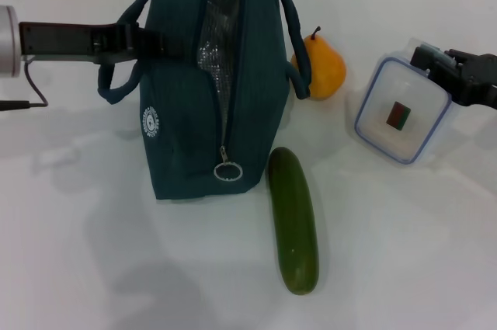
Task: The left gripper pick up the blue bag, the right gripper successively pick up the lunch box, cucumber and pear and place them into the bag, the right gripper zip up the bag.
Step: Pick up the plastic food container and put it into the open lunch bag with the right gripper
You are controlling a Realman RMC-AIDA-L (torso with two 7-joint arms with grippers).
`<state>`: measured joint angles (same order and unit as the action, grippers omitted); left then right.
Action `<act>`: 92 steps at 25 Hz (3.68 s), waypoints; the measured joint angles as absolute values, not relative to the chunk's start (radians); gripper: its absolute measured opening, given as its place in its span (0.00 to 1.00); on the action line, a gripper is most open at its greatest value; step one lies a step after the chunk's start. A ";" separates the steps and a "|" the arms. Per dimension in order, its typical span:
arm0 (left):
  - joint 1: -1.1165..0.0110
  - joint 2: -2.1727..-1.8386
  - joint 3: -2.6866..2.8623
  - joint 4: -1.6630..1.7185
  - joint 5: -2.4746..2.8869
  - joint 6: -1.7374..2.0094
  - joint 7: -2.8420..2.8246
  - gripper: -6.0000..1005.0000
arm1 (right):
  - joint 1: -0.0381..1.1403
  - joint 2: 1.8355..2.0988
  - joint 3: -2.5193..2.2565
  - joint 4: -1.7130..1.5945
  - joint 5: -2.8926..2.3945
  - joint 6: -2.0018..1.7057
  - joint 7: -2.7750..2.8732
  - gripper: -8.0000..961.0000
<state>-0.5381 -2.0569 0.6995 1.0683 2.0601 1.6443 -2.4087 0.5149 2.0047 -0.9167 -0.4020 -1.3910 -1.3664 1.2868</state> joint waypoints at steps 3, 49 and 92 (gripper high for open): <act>-0.540 -2.057 0.700 1.068 2.059 1.644 -2.409 0.04 | 0.510 2.003 -0.904 -0.400 -1.384 -1.383 1.292 0.11; -0.557 -2.065 0.791 1.068 2.022 1.661 -2.395 0.04 | 0.884 2.026 -0.764 -0.283 -1.071 -1.605 1.605 0.11; -0.574 -2.066 0.779 1.020 2.018 1.577 -2.390 0.04 | 0.894 2.028 -1.021 -0.165 -1.061 -1.384 1.483 0.12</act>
